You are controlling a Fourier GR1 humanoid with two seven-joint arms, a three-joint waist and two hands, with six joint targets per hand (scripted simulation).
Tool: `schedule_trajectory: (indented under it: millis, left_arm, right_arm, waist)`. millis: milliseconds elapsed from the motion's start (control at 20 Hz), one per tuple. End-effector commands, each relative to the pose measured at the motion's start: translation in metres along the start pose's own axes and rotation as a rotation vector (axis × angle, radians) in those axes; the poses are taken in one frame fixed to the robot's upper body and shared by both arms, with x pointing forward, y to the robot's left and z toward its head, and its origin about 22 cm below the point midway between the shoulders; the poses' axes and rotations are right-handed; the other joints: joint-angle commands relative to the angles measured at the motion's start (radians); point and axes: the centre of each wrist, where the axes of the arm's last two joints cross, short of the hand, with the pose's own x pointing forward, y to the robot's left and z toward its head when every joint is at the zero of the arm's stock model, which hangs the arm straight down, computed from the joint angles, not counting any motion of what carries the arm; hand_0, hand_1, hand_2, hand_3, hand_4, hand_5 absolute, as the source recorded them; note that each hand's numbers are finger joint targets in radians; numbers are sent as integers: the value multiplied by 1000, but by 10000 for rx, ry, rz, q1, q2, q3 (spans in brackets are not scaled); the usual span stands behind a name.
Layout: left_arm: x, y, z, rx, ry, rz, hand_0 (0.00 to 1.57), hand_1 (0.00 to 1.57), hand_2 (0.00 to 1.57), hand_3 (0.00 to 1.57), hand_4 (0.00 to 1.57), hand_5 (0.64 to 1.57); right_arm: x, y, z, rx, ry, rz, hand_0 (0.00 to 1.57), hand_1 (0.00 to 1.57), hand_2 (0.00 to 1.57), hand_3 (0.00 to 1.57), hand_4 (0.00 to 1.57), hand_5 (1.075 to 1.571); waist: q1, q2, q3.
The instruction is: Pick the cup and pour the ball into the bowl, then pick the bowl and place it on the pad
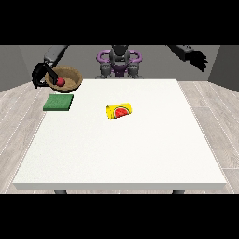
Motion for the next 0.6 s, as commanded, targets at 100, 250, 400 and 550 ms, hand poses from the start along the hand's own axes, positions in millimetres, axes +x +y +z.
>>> schedule_trajectory:
  millis: [100, 250, 400, 550]
  left_arm:
    - [31, 91, 7, 686, -1178, 137, 0, 0, 0, 0, 1281, 1571]
    - [42, 121, 1, 1007, -1734, 306, 0, 0, 0, 0, 1226, 1566]
    - [43, 127, 3, 950, -1578, 331, 0, 0, 0, 0, 1193, 1557]
    - [49, 113, -2, 529, -1583, 259, 0, 0, 0, 0, 1189, 1558]
  right_arm:
    - [-11, -32, 0, -757, -885, -337, 1571, 1571, 1571, 0, 801, 1568]
    - [25, -25, -8, -770, -1347, -845, 1571, 1571, 1571, 0, 793, 1567]
    - [15, -23, -9, -830, -1077, -1032, 1571, 1571, 1571, 0, 747, 1566]
    - [11, -58, -13, -2205, -509, -1167, 1571, 1571, 1571, 709, 0, 1560]
  waist:
    - [217, 870, 1]
    - [15, 1586, -5]
    - [91, 1454, -1]
    - [355, 1396, 8]
